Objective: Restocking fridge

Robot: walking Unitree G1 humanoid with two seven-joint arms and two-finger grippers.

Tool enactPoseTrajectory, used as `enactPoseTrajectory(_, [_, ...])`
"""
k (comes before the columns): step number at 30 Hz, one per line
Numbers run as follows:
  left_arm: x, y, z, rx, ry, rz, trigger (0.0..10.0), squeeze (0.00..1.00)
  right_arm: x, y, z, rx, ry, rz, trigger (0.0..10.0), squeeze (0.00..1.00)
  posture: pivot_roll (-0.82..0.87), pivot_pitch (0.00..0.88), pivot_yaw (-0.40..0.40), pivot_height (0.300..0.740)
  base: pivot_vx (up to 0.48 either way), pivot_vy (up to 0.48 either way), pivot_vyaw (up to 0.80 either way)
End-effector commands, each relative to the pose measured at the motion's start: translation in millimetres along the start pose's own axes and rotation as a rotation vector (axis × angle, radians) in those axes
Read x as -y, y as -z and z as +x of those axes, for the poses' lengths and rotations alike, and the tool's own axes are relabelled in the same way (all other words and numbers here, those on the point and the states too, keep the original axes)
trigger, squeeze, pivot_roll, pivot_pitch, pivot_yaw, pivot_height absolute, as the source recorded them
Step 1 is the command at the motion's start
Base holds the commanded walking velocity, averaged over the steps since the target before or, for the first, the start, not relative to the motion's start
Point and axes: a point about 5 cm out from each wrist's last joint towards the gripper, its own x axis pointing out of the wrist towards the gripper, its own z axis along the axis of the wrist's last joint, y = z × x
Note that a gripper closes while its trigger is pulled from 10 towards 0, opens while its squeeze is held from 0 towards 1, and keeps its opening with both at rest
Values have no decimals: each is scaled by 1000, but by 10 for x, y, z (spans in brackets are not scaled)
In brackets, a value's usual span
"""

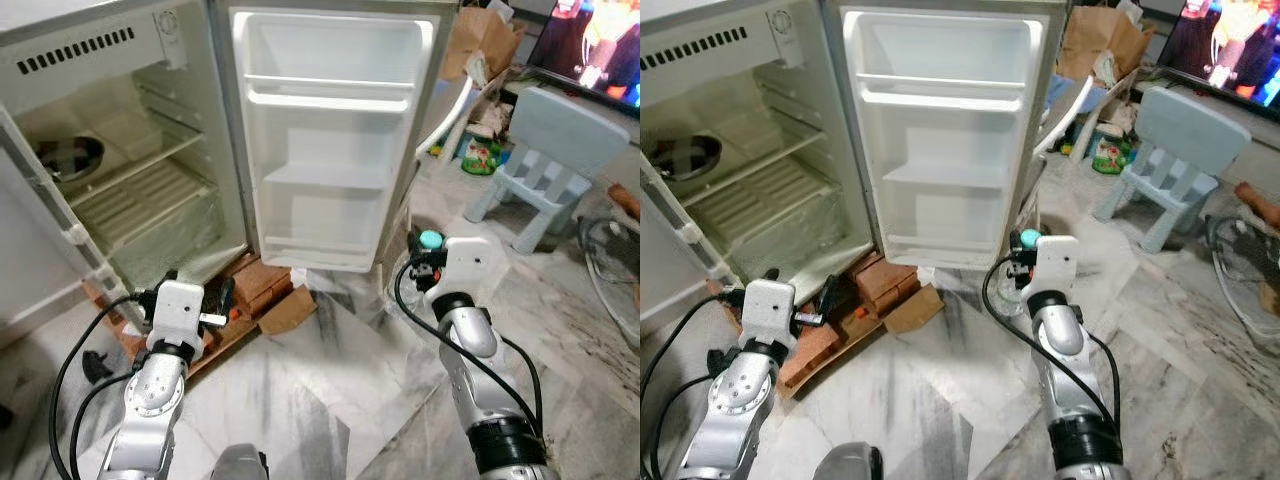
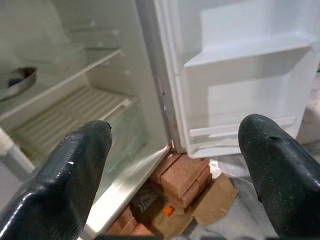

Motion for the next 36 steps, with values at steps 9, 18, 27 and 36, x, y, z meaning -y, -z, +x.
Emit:
enactPoseTrajectory(9, [-22, -103, 25, 22, -3, 0, 10000, 0, -29, -116, 46, 46, -34, 6, 10000, 0, 106, 0, -65, 740, 362, 317, 0])
enactPoseTrajectory(18, [-5, -125, 12, 20, 22, -4, 10000, 0, 12, -92, 28, 36, -14, -1, 10000, 0, 109, 0, -67, 740, 386, 237, 0])
enactPoseTrajectory(27, [33, -122, -47, 10, 16, -3, 10000, 0, 46, -65, 28, 24, 5, -19, 10000, 0, 119, 0, -74, 740, 247, 0, 0])
enactPoseTrajectory(36, [-15, -83, -150, -4, 9, -6, 10000, 0, 65, -29, 5, 12, 11, -25, 10000, 0, 125, 0, -78, 740, 0, 0, 0])
